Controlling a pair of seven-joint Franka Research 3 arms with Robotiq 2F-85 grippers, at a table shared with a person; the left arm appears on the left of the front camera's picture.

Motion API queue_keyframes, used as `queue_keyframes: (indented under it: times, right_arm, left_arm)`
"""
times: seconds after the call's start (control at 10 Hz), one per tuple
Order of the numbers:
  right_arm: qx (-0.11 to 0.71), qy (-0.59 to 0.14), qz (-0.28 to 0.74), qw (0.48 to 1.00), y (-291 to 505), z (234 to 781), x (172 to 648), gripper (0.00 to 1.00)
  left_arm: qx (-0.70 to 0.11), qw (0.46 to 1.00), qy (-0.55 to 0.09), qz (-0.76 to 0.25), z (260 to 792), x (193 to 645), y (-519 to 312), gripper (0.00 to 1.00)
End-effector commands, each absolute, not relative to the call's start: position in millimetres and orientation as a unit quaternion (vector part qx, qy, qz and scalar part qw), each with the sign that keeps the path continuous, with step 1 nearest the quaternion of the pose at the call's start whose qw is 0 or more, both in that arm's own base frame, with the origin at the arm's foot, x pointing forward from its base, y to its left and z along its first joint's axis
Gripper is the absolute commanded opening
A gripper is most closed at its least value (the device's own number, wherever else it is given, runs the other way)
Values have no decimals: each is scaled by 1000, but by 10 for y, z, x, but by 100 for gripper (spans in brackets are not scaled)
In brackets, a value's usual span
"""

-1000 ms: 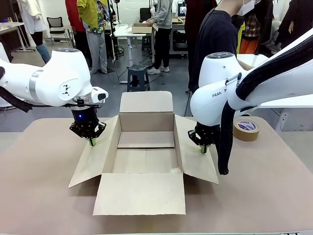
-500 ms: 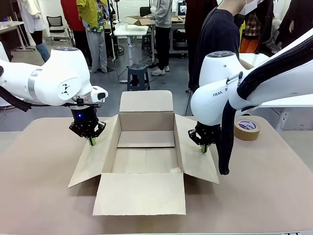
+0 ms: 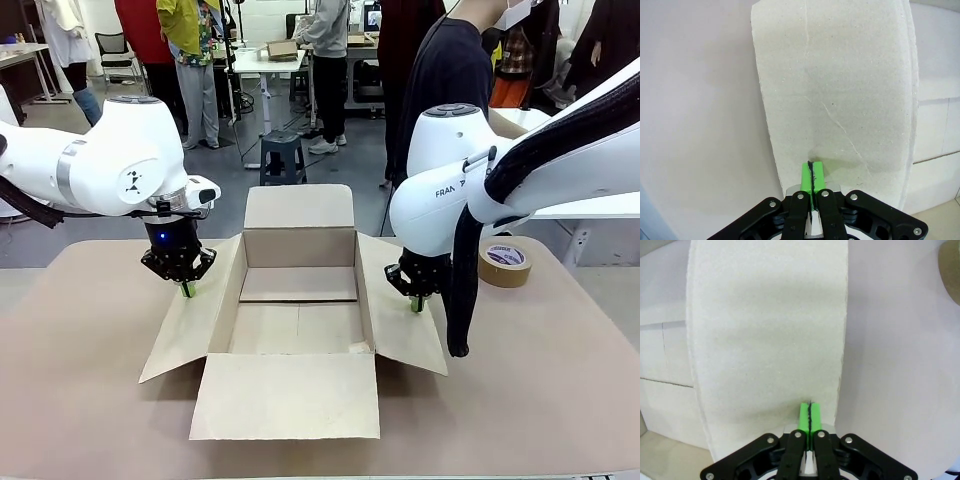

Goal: Wrap the clocks to prevent damage.
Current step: Once the human has placed the objects inside and stepped back, release both hands from the side flaps of the Package Box.

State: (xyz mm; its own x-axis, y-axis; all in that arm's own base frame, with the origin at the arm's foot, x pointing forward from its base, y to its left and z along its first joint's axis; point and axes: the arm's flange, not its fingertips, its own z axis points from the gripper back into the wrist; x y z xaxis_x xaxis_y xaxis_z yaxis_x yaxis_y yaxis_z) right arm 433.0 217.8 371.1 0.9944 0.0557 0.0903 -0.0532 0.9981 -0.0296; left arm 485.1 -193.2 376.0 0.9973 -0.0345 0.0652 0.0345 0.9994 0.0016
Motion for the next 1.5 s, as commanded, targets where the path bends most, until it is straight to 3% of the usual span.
queue_keyframes:
  times: [0.0, 1.4]
  right_arm:
    - [-14, -45, 28, 998, 2180, 3707, 4330, 1]
    - [-14, -45, 28, 998, 2180, 3707, 4330, 1]
  left_arm:
    - [6, 999, -33, -21, 3746, 4844, -1929, 0]
    - [6, 999, -33, -21, 3746, 4844, -1929, 0]
